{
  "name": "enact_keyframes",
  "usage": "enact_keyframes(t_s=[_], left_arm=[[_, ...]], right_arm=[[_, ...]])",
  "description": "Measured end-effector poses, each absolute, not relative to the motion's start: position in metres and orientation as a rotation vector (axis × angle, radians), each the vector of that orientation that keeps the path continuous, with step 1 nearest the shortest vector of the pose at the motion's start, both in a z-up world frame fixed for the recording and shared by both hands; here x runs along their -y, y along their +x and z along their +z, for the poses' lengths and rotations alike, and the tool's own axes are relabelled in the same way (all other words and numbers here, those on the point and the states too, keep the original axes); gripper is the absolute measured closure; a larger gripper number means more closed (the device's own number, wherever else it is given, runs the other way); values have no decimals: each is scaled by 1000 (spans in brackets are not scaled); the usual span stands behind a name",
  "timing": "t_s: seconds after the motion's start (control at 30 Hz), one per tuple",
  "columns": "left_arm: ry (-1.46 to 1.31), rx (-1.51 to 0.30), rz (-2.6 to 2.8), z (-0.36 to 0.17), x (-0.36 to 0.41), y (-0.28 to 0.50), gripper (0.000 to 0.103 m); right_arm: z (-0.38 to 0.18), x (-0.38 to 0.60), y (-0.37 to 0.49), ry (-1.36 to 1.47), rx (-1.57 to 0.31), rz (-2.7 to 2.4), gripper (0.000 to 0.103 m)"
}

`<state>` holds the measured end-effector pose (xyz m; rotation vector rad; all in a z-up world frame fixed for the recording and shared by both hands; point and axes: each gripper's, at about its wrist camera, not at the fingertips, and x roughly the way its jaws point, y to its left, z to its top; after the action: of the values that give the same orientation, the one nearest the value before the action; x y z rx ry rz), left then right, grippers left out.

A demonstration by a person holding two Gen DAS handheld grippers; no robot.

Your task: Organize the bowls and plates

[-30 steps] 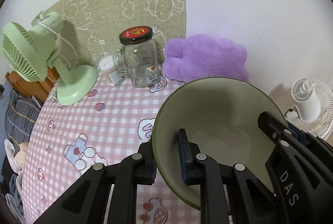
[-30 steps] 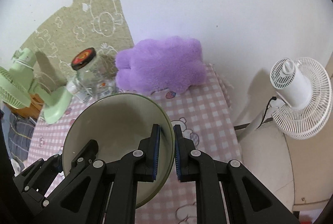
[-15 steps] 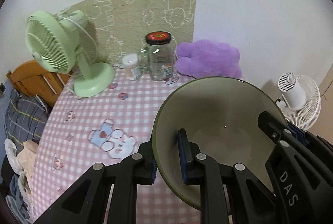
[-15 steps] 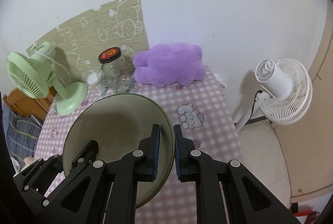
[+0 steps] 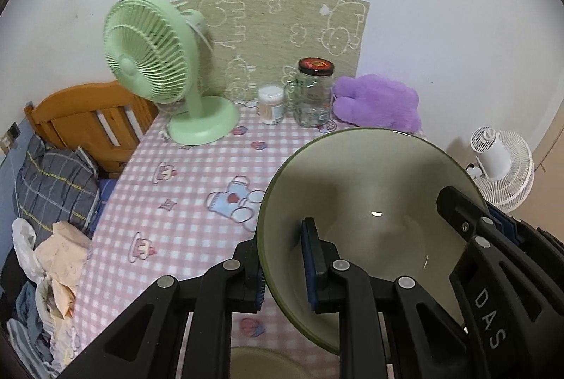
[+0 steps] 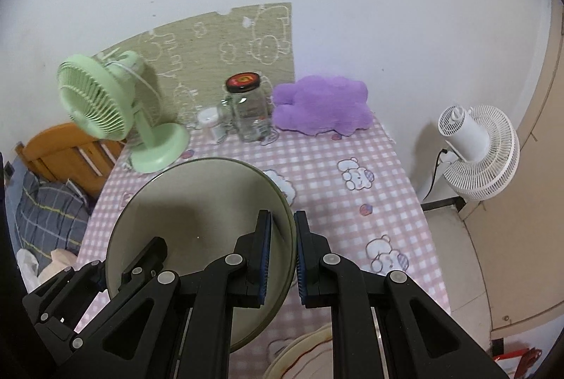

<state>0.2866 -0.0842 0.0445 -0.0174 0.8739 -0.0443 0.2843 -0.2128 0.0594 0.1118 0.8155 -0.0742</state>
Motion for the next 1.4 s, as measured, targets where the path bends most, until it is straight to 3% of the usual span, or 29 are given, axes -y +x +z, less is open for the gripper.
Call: enact_keyframes(t_s=[0.5,1.4], left_arm=[[-3,-863,-59,28,23,234,88],[14,-1006,-92,-41,4,191,88]], right_arm=[[48,154,229,99,-820,-36,87],[-21,124,190,4,-1029,-9,87]])
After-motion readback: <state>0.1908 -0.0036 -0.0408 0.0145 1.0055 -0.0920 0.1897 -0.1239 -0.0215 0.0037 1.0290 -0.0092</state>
